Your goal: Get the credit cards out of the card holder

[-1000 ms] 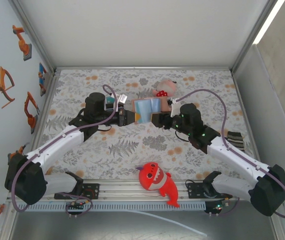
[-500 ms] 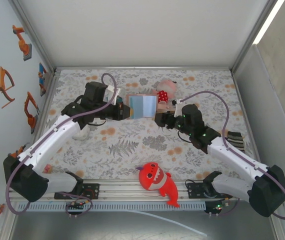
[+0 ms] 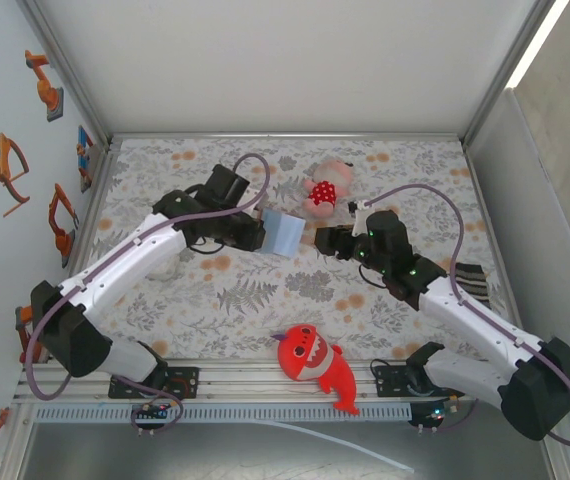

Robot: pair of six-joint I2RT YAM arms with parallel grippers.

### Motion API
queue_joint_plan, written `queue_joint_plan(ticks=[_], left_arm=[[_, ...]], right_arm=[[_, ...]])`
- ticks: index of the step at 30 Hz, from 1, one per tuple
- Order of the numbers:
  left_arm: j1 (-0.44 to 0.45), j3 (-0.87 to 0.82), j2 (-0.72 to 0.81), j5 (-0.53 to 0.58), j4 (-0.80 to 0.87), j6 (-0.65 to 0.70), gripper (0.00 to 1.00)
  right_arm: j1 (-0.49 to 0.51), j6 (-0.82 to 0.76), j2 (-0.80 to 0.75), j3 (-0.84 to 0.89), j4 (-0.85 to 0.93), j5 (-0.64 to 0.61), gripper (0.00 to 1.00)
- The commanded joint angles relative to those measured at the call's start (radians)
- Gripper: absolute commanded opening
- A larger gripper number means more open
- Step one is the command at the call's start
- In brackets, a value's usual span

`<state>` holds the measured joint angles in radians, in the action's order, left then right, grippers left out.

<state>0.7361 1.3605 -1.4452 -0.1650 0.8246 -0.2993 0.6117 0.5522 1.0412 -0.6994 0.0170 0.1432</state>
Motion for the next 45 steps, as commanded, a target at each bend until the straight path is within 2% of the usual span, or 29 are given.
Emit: queue_joint_plan(ticks=[1, 6, 14, 24, 36, 45], left_arm=[[0.002, -0.019, 0.023, -0.058, -0.086, -0.003, 0.0], [-0.002, -0.074, 0.053, -0.119, -0.187, -0.021, 0.0], [-0.034, -0.141, 0.094, -0.178, -0.255, -0.037, 0.0], [-0.077, -0.228, 0.15, -0.334, -0.376, -0.069, 0.0], [-0.077, -0.24, 0.172, -0.388, -0.399, -0.067, 0.0], [-0.077, -0.233, 0.156, -0.388, -0.401, -0.072, 0.0]], right_arm=[[0.005, 0.038, 0.003, -0.023, -0.066, 0.082, 0.59], [0.075, 0.036, 0.048, -0.073, -0.09, 0.087, 0.53], [0.126, 0.009, 0.137, -0.184, -0.056, 0.045, 0.53], [0.164, -0.032, 0.209, -0.296, 0.036, -0.048, 0.53], [0.166, -0.051, 0.29, -0.341, 0.056, -0.037, 0.7], [0.165, -0.055, 0.26, -0.31, 0.027, -0.011, 0.74]])
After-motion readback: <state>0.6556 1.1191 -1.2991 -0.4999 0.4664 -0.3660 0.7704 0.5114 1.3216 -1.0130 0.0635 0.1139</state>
